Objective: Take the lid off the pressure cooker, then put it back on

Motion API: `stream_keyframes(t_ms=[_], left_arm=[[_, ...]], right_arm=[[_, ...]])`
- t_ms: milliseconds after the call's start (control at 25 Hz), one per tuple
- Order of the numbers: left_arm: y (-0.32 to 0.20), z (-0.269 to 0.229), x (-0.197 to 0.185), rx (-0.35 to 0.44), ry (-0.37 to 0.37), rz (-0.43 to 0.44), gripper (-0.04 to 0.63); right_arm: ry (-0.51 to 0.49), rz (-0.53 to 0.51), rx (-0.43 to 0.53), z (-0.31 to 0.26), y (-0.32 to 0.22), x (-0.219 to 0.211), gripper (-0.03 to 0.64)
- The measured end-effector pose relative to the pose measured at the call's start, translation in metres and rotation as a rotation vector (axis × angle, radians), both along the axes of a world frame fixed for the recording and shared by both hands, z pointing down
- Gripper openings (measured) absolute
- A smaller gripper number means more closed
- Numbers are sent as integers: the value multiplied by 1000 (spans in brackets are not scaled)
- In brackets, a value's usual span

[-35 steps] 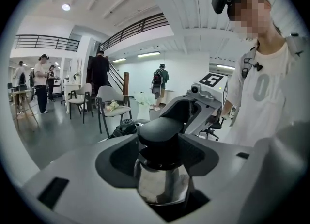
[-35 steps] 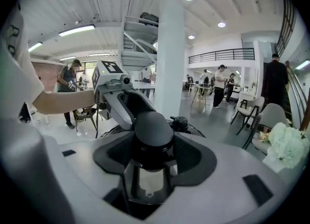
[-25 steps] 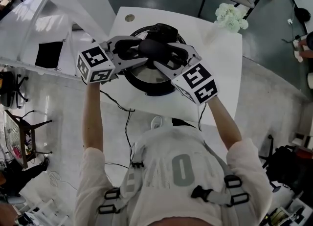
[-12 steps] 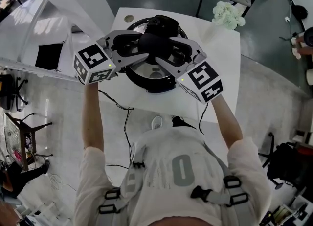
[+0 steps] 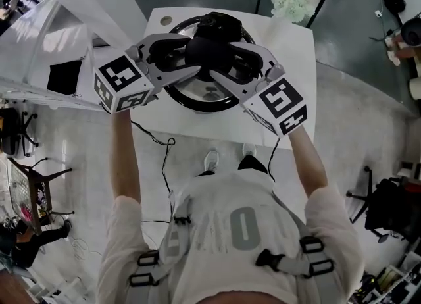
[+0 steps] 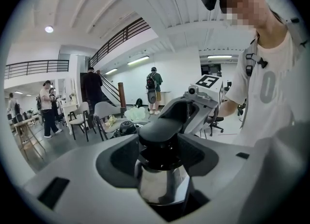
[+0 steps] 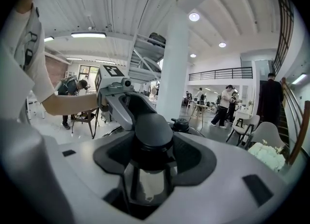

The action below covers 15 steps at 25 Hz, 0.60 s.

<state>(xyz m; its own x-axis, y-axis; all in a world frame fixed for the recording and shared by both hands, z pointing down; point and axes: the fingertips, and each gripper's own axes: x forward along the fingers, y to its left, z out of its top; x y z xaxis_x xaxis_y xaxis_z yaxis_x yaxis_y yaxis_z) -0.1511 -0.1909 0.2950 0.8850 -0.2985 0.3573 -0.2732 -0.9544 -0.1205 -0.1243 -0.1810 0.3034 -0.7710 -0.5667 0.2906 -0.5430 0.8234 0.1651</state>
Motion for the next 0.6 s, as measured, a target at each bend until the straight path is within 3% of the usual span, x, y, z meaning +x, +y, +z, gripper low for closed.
stream_keyframes(t_ms=[280, 600], left_arm=[[8, -5, 10, 37, 14, -28, 252], [46, 13, 188, 40, 66, -54, 252]], right_arm=[[15, -28, 18, -4, 7, 10, 252], [48, -51, 20, 12, 43, 189, 252]])
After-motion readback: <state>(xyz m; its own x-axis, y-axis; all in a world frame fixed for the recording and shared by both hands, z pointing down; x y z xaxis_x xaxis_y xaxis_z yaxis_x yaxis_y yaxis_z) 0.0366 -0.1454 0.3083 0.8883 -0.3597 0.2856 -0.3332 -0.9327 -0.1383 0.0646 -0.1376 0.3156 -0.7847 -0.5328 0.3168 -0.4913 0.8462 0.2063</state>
